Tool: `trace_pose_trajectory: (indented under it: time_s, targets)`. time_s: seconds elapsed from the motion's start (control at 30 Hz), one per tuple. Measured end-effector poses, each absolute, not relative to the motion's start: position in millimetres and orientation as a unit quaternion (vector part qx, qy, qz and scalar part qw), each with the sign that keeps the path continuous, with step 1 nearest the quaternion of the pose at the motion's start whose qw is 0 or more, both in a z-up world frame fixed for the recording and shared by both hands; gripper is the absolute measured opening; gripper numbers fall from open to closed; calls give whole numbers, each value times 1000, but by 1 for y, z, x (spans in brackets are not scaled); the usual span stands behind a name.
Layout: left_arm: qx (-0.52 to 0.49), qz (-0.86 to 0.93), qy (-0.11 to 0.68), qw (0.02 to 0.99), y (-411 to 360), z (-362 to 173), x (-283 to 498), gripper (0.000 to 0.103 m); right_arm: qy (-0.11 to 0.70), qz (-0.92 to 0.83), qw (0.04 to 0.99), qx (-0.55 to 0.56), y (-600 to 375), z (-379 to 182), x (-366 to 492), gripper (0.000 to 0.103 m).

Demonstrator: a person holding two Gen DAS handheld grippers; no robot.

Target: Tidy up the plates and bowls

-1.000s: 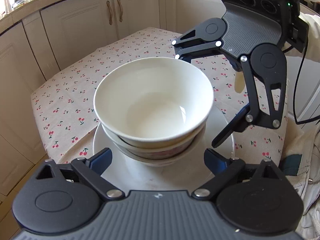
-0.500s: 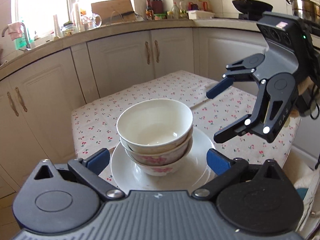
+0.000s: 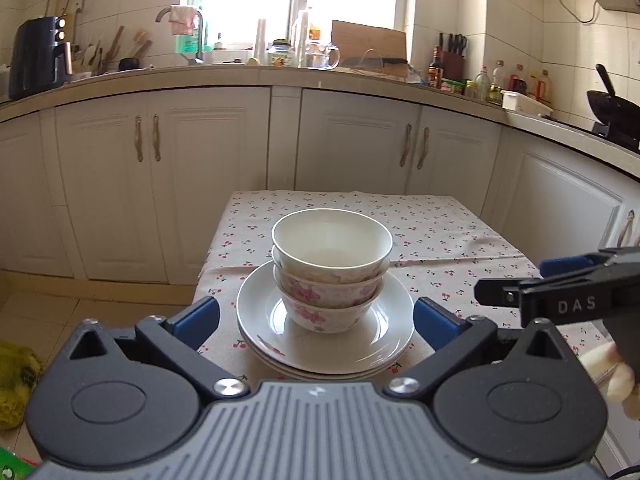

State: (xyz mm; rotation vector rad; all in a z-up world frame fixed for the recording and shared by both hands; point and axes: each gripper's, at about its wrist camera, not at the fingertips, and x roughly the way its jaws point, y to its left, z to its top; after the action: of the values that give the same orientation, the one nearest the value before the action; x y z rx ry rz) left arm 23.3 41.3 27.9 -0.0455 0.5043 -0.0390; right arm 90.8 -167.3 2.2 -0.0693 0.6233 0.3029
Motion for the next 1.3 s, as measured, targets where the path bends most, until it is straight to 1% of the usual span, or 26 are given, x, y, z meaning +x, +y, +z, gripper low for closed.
trace_pose_trajectory:
  time_s: [0.13,0.43,1.3]
  targets:
    - [-7,3,252,968,28,34,7,102,295,142,944,-36,-173,5,68,103]
    - [1,5,225,974,14,47,-16,102,268,143,952,-40,-175,17,37,103]
    - [-21,-7,223,974,8,49,-17,102,248,124,959,-48,-174,24,26,103]
